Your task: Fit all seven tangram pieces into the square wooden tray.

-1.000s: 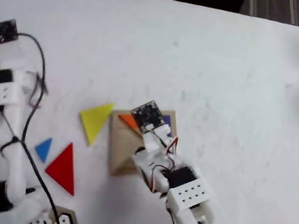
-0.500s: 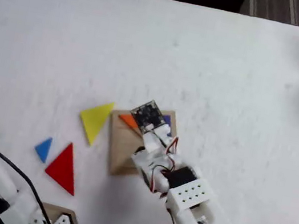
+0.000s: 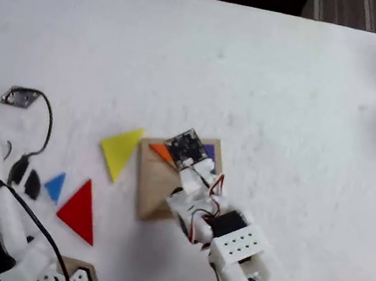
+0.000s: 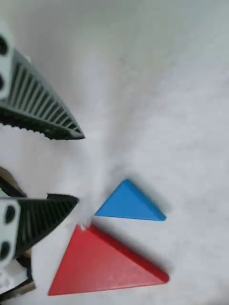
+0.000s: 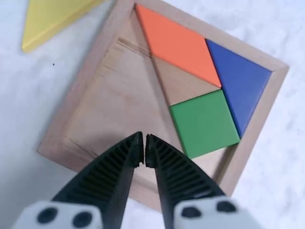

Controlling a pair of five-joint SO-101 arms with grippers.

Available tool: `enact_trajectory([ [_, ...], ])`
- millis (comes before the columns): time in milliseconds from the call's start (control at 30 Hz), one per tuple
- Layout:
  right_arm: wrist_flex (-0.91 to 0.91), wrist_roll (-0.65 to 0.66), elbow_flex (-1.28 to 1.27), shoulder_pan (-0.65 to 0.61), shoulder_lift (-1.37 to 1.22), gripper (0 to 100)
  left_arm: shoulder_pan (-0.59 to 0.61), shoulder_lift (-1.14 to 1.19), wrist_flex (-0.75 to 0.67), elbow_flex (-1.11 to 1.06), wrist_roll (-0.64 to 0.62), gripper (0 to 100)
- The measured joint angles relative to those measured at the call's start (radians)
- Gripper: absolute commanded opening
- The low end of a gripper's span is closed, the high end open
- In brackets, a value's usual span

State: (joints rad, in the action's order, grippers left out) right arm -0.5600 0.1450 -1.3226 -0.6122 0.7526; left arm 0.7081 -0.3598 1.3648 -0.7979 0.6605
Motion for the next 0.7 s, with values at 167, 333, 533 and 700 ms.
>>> enact_trajectory([
  [167, 0.0, 0.0, 0.0, 0.0, 0.0, 1.8, -0.043, 0.0, -0.031, -0.015, -0.17, 15],
  [333, 0.0, 0.0, 0.0, 0.0, 0.0, 1.8, -0.064, 0.0, -0.057, -0.071, -0.204, 15],
  [533, 0.0, 0.0, 0.0, 0.0, 0.0, 1.8, -0.068, -0.002, -0.292, -0.157, -0.186, 15],
  [700, 0.0, 0.0, 0.0, 0.0, 0.0, 1.8, -0.071, -0.023, -0.437, -0.221, -0.152, 24],
])
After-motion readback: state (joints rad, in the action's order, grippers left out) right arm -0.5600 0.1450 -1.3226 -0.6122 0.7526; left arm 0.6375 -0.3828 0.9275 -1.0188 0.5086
